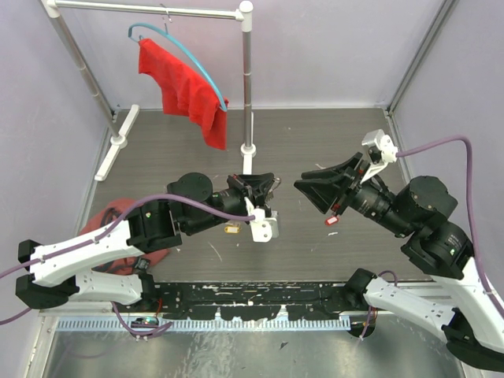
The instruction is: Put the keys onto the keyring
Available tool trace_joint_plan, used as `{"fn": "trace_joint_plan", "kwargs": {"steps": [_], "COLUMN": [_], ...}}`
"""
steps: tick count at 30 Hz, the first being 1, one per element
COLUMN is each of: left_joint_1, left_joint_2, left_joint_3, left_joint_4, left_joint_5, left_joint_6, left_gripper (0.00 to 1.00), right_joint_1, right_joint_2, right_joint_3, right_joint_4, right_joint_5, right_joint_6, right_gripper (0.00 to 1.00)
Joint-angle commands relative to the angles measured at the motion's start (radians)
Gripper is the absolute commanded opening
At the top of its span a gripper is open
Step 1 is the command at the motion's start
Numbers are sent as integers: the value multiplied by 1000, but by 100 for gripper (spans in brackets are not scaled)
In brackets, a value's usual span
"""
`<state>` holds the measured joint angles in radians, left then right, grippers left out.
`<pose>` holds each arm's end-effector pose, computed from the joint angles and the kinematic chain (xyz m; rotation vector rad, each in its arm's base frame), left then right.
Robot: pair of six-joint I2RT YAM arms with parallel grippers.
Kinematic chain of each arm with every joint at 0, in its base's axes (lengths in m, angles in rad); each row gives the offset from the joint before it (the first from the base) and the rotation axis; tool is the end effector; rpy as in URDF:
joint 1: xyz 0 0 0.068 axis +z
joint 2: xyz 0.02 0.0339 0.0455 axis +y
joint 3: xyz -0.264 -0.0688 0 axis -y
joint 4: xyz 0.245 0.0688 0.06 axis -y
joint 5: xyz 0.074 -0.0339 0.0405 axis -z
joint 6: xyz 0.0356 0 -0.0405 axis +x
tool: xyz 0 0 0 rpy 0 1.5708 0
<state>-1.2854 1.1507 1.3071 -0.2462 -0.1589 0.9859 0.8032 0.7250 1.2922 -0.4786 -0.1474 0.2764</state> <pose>0.0768 -0.2419 0.4422 1.4508 0.8073 -0.0954 0.0696 0.0796 0.4805 -0.5268 1.4708 0.9732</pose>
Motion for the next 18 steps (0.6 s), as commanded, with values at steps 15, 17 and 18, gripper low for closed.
{"fn": "trace_joint_plan", "kwargs": {"steps": [15,17,18], "left_joint_1": [1,1,1], "left_joint_2": [-17,-19,-20], "left_joint_3": [34,34,34], "left_joint_4": [12,12,12], "left_joint_5": [45,49,50], "left_joint_6": [12,11,11], "left_gripper": [0,0,0], "right_joint_1": [3,3,3], "right_joint_2": [112,113,115], "right_joint_3": [37,37,38], "right_joint_4": [14,10,9], "right_joint_5": [-132,-129,-128], "right_joint_6": [6,6,5], "right_gripper": [43,40,38]}}
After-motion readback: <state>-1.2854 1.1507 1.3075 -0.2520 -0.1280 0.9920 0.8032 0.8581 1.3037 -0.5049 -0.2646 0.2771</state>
